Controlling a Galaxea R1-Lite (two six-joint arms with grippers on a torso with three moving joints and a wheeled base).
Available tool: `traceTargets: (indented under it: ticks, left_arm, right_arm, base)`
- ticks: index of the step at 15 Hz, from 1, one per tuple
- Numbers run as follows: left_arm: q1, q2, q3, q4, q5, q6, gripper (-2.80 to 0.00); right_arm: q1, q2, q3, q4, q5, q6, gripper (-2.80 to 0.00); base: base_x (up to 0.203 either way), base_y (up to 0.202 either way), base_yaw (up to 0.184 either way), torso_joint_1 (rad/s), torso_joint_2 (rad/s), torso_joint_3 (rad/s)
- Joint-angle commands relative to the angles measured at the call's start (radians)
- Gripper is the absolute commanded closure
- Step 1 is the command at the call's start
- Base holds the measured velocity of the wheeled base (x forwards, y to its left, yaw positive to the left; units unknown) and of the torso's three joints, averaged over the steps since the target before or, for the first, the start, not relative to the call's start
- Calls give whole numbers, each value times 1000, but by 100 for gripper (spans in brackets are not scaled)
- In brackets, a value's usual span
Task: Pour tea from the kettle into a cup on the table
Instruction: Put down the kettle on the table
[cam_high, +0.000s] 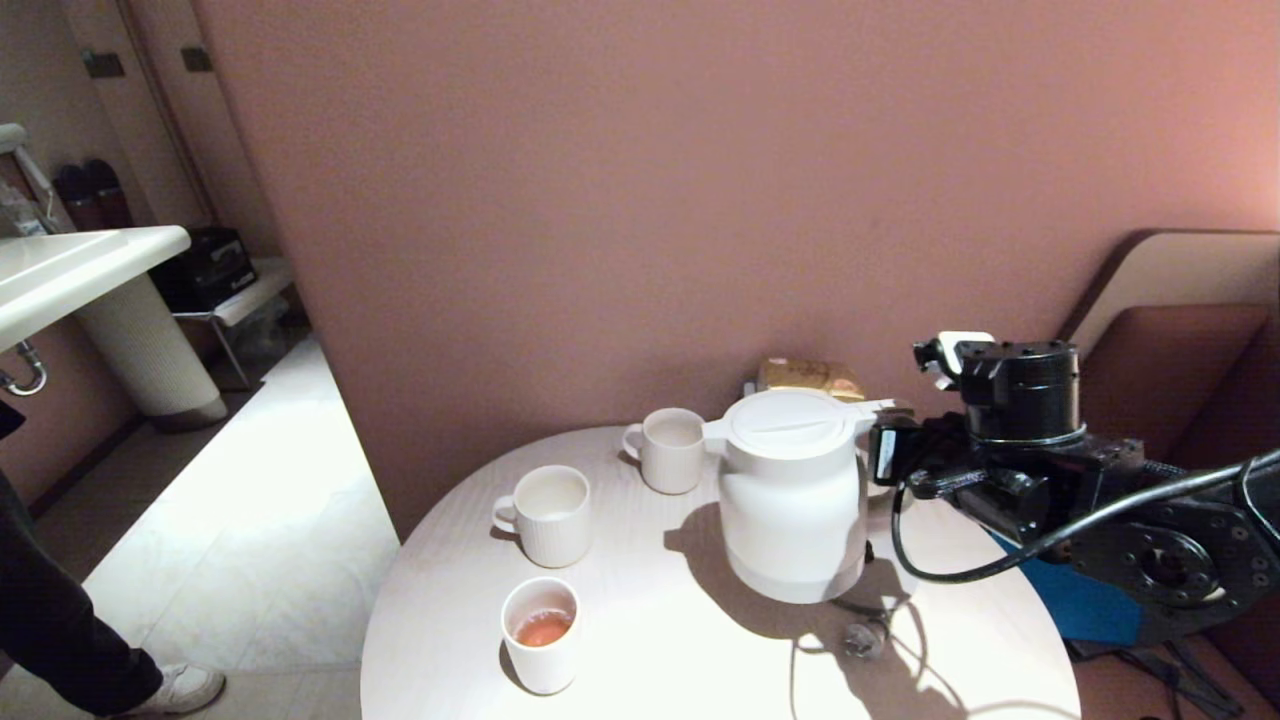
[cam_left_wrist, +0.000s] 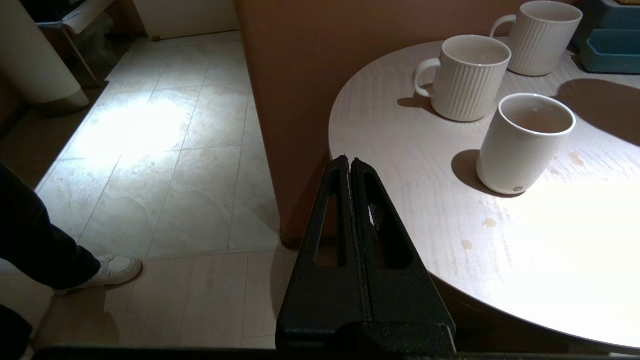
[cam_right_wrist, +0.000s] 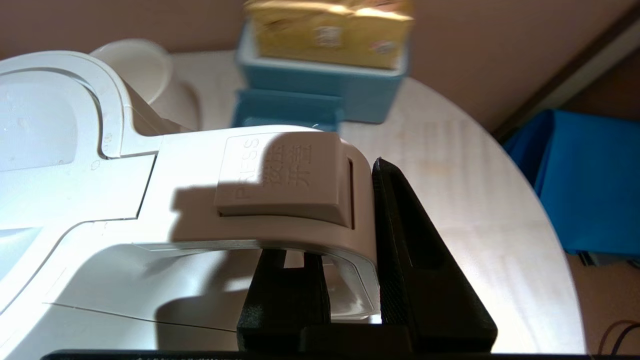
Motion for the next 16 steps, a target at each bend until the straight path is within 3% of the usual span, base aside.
traceTargets:
  ticks: [1,10,16]
  left_arm:
    - [0,2,0,1,0,0,0]
    - [0,2,-1,1,0,0,0]
    - [0,2,-1,1,0,0,0]
  right_arm:
    - [-40,-8,32,-34,16,2,0]
    - [-291,86,135,-211,178,-1,0]
    - [-319,168,188,-354,198,-23,0]
  base:
    - [0,0,0,0,0,0]
    - [0,0,0,0,0,0]
    - [0,0,0,0,0,0]
